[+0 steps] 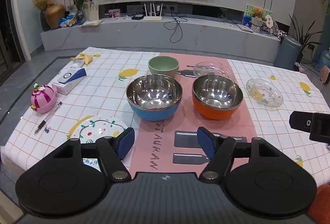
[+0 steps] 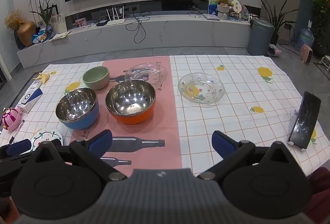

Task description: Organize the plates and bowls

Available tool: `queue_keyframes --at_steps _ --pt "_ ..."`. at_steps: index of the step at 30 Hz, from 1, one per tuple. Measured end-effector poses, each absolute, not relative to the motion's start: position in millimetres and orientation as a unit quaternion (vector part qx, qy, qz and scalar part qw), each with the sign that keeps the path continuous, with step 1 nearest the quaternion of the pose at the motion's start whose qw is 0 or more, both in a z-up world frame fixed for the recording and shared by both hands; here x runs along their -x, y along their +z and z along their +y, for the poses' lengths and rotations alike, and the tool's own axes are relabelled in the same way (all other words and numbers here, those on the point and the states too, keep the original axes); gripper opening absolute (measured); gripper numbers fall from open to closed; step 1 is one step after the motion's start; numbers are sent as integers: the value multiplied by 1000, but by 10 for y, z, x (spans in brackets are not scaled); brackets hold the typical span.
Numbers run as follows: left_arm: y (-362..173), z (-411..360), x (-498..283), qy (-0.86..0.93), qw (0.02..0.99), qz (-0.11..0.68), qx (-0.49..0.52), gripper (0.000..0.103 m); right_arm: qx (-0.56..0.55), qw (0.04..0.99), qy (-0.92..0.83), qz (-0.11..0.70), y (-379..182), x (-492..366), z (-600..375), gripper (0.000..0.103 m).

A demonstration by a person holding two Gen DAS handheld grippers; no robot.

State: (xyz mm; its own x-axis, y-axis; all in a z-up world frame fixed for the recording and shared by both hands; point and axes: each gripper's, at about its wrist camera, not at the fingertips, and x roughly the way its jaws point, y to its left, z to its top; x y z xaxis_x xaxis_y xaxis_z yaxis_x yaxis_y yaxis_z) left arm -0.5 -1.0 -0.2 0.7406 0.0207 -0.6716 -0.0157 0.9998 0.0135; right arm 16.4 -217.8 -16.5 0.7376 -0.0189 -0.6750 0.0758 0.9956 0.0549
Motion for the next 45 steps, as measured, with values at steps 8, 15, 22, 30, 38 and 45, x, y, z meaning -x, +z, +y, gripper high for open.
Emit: queue_keyframes --at_steps 8,15,22,30,38,45 --pt "-21 -44 9 7 933 359 -7 79 -36 931 -22 362 -147 -132 -2161 101" --pt "-24 -17 72 9 935 354 4 75 -26 932 -21 362 -209 -106 -2135 100" --pt "21 3 98 11 935 354 8 74 -20 930 -15 366 -238 -99 -2085 101" --pt "37 13 98 10 936 352 9 74 -15 931 -11 366 -242 -100 -2059 101" --pt "39 14 102 10 936 352 9 73 -15 930 -11 367 -251 -106 -2045 101" --pt "38 18 103 9 936 352 9 72 -13 929 -11 369 -280 -105 -2034 101"
